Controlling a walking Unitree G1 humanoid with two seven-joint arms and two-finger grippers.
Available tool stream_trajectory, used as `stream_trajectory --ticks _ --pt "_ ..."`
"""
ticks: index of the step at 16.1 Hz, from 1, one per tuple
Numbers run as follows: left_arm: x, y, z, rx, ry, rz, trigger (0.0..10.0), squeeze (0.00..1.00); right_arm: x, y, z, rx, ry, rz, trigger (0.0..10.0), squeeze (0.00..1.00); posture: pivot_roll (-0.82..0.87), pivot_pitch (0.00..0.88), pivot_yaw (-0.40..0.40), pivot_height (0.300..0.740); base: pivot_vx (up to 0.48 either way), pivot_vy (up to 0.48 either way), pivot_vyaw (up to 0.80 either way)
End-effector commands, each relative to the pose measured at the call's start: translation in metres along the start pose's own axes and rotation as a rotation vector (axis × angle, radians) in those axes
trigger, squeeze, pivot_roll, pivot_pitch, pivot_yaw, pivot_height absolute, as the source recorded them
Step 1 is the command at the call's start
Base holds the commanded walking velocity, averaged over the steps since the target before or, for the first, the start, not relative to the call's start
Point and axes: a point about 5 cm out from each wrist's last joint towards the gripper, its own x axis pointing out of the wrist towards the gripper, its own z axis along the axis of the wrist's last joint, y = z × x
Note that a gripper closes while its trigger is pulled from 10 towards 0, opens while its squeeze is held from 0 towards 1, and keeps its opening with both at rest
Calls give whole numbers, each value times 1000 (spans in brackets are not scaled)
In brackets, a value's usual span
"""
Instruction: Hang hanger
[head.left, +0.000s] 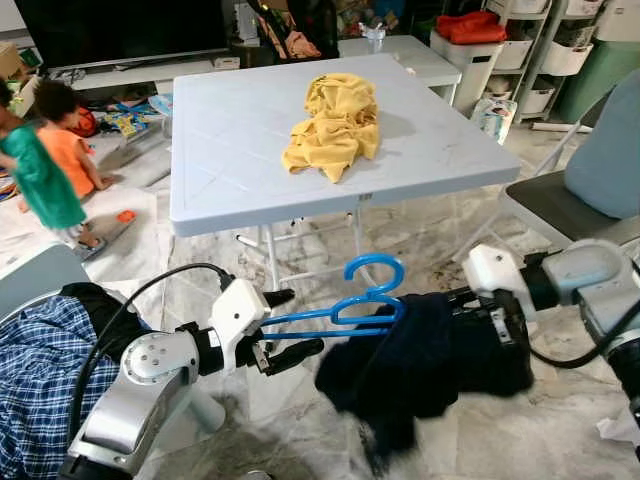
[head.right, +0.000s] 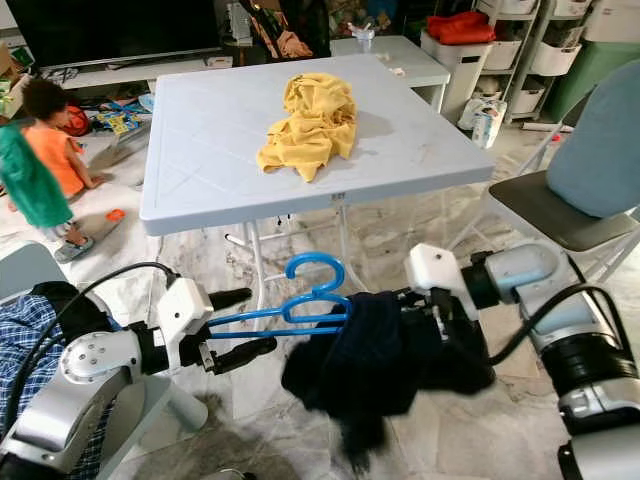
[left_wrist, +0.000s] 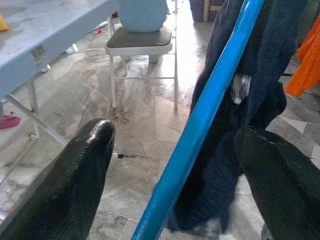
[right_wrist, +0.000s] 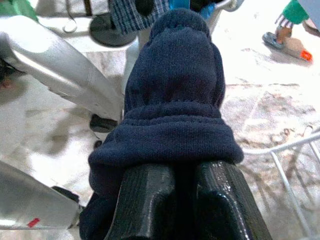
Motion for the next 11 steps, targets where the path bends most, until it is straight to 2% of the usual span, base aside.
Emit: stream_trajectory --ticks 1,2,8,9,10,11 --pt "1 2 1 22 9 -19 863 0 -9 -4 15 -53 -35 2 10000 0 -85 0 10 740 0 0 0" --pt "4 3 3 19 3 -43 0 0 -10 -3 16 -65 -15 17 10000 0 -90 0 10 740 0 0 0" --pt "9 4 7 45 0 -91 0 0 -9 -4 14 -96 35 30 10000 0 -94 0 10 740 0 0 0" --pt "9 5 8 82 16 -87 3333 0 -7 -7 14 -119 45 2 10000 0 -93 0 10 740 0 0 0" --pt "10 6 8 95 20 -88 7529 0 -7 -9 14 -127 50 -8 10000 0 -93 0 11 740 0 0 0" --pt "11 5 8 81 15 -87 10000 0 -6 -10 15 -131 42 -25 10000 0 -92 0 10 740 0 0 0"
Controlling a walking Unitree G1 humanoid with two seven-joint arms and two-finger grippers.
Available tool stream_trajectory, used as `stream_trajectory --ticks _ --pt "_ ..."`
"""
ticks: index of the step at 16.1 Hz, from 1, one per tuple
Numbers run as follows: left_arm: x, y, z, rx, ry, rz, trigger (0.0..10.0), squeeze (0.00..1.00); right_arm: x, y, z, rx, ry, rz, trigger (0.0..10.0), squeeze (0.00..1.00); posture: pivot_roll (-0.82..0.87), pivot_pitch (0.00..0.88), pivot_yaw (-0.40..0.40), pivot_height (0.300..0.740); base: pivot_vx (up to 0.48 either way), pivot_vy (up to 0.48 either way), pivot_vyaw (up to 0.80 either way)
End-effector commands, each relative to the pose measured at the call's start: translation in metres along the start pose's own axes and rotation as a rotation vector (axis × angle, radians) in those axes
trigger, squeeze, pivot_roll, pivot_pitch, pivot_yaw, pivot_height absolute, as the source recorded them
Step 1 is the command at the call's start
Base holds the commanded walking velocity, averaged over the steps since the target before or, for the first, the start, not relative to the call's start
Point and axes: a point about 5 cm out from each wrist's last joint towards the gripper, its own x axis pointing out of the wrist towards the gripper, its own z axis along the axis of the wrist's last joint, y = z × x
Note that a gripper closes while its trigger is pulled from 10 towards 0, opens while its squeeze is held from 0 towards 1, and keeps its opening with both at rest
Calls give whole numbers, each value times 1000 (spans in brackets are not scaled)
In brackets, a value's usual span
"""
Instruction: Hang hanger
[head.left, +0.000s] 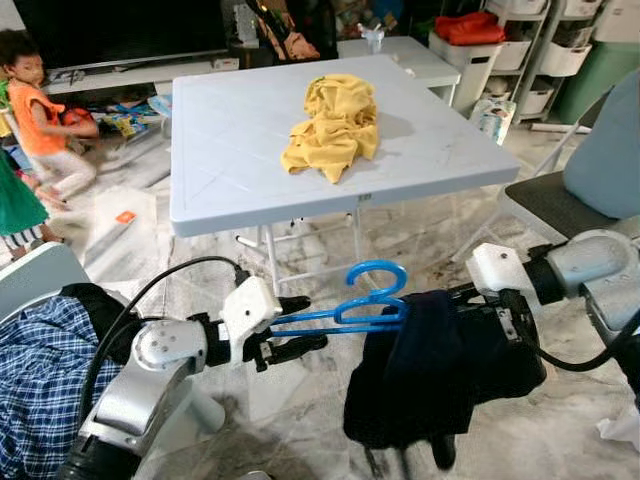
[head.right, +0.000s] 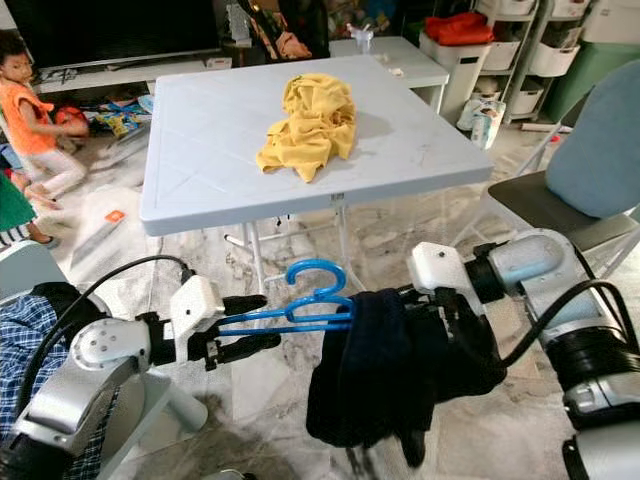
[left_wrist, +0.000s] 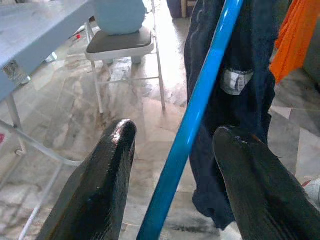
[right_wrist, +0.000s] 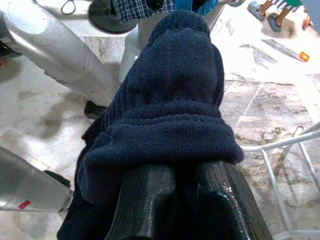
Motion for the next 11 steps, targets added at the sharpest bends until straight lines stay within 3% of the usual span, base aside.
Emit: stream_trajectory --ticks 1,2,3,9,10,11 --pt "1 1 2 25 20 -5 10000 0 -4 -12 9 -78 18 -71 10000 0 -94 0 11 740 0 0 0" --pt "2 1 1 2 18 9 10000 984 -3 -16 7 -111 51 -119 10000 0 -95 0 10 740 0 0 0" --pt "3 0 0 -6 16 5 10000 1000 -3 -18 7 -120 51 -142 10000 0 -94 0 10 740 0 0 0" --pt "2 1 7 45 26 -24 10000 1000 -7 -13 -1 -132 92 -99 10000 0 -93 0 11 740 0 0 0" --pt "1 1 7 48 30 -33 10000 20 -8 -12 -2 -122 90 -79 10000 0 -93 0 11 740 0 0 0" --pt "1 1 6 53 42 -41 10000 0 -8 -10 -3 -115 92 -63 10000 0 -95 0 13 740 0 0 0"
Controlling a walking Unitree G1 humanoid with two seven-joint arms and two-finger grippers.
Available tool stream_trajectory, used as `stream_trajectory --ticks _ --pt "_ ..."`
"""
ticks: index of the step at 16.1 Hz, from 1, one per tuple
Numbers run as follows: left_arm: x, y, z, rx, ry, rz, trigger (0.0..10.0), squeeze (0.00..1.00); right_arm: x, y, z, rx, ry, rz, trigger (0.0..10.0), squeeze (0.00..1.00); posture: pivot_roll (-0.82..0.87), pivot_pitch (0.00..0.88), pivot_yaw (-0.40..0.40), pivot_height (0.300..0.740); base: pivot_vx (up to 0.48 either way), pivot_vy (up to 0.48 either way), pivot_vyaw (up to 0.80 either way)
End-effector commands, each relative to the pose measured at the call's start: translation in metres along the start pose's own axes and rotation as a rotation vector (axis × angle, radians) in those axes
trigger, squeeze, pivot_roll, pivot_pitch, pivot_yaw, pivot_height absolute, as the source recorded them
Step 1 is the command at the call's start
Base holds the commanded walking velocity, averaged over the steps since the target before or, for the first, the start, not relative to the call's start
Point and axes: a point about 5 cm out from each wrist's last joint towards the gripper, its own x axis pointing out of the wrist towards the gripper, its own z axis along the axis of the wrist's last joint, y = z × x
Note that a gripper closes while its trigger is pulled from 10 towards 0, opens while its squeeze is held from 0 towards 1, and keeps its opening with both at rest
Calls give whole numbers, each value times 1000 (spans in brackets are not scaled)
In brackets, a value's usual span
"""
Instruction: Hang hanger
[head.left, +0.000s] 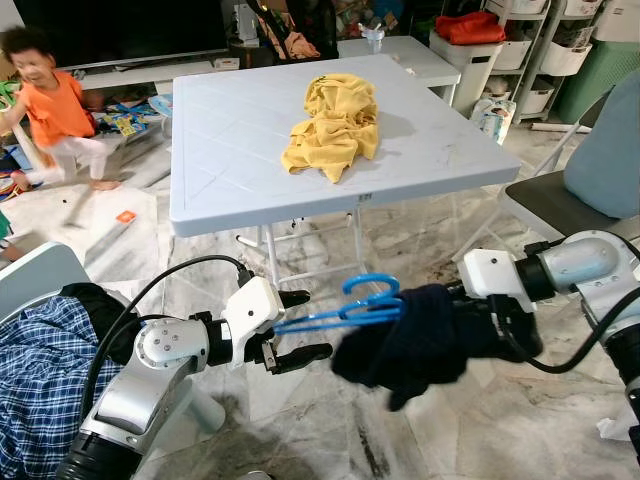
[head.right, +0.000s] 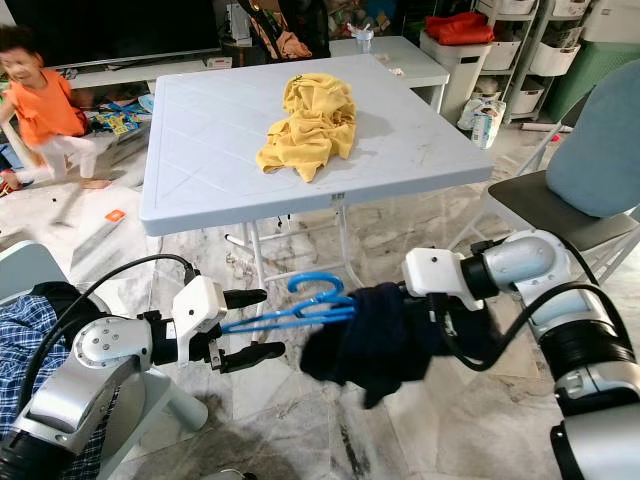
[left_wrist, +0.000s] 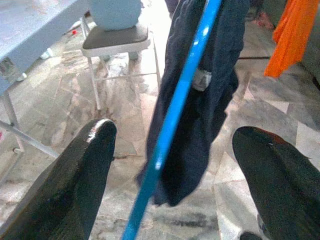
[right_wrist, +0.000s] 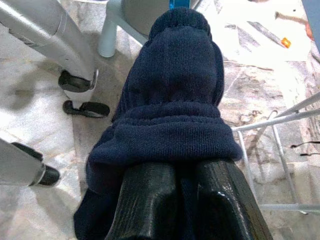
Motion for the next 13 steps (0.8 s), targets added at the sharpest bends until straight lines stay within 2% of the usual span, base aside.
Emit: stream_trajectory --ticks 1,2,3,5,10,13 --pt "-1 1 2 42 32 -28 10000 0 -9 -4 6 -26 -12 9 10000 0 -95 0 13 740 0 0 0" --pt "0 1 1 33 33 -36 10000 0 -10 -4 7 -25 -15 13 10000 0 -95 0 13 740 0 0 0" --pt "0 0 1 25 30 -40 5804 0 -11 -4 8 -25 -22 14 10000 0 -95 0 13 740 0 0 0" --pt "1 0 -2 -1 29 -54 0 0 -13 -7 16 -15 -84 20 10000 0 -98 0 14 740 0 0 0" --pt "13 2 1 -12 1 -69 0 0 -11 -4 19 -14 -99 60 10000 0 -102 0 13 740 0 0 0" --pt "14 4 2 0 1 -78 0 0 -12 -1 20 -6 -96 74 10000 0 -107 0 13 740 0 0 0"
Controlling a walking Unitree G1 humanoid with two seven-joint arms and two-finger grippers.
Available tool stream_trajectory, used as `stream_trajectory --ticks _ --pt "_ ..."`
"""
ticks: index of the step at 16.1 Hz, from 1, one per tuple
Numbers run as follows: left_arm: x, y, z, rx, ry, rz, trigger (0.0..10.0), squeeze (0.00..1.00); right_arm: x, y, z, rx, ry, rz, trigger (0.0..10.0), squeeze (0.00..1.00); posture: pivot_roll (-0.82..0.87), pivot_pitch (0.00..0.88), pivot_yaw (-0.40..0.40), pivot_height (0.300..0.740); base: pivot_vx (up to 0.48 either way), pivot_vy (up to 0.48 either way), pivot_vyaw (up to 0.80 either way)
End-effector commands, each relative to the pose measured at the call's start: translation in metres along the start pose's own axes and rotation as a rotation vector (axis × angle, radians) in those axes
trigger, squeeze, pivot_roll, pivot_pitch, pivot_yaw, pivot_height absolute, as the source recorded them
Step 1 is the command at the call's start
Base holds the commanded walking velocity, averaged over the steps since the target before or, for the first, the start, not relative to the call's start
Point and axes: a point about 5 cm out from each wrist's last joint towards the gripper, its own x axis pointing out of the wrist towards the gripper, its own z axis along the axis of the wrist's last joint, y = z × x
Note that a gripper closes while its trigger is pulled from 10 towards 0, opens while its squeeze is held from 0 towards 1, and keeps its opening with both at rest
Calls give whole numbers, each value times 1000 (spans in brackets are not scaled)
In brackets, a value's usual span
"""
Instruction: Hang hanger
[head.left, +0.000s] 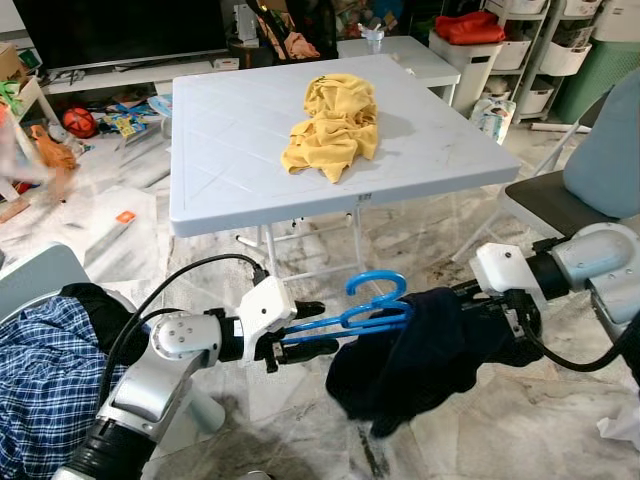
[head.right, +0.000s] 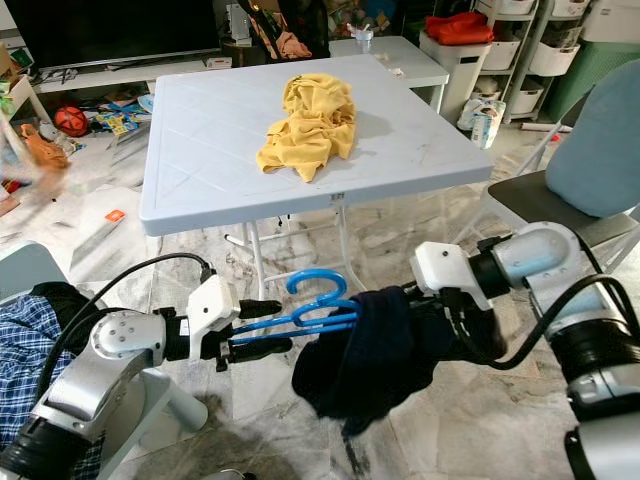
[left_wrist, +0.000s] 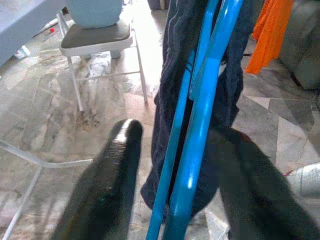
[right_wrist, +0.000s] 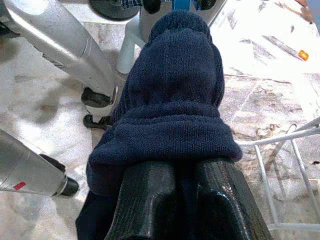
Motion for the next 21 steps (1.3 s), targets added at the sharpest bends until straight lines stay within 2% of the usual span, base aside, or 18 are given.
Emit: stream_trajectory --ticks 1,13,17,18,19,20,21 --pt "0 3 2 18 7 -8 0 0 -2 -2 9 -37 -29 9 10000 0 -107 0 13 740 0 0 0" --pt "7 -2 -2 -1 12 -51 0 0 6 -7 14 -48 -74 -4 10000 0 -103 0 8 740 0 0 0" --pt "6 -1 -2 -26 -20 -13 0 0 18 -19 16 -34 -89 -93 10000 0 -100 0 4 740 0 0 0" --pt "6 -2 -4 -32 -20 -8 0 0 20 -21 15 -19 -86 -94 10000 518 -98 0 3 740 0 0 0" --pt "6 -2 -4 -33 -19 -8 0 0 21 -21 15 -21 -86 -93 10000 518 -98 0 3 740 0 0 0" --pt "6 -2 -5 -42 -28 5 0 0 21 -25 15 -10 -87 -115 10000 1000 -96 0 2 740 0 0 0" --pt "6 -1 -5 -51 -39 29 0 0 22 -28 15 -17 -70 -148 10000 1000 -98 0 2 740 0 0 0"
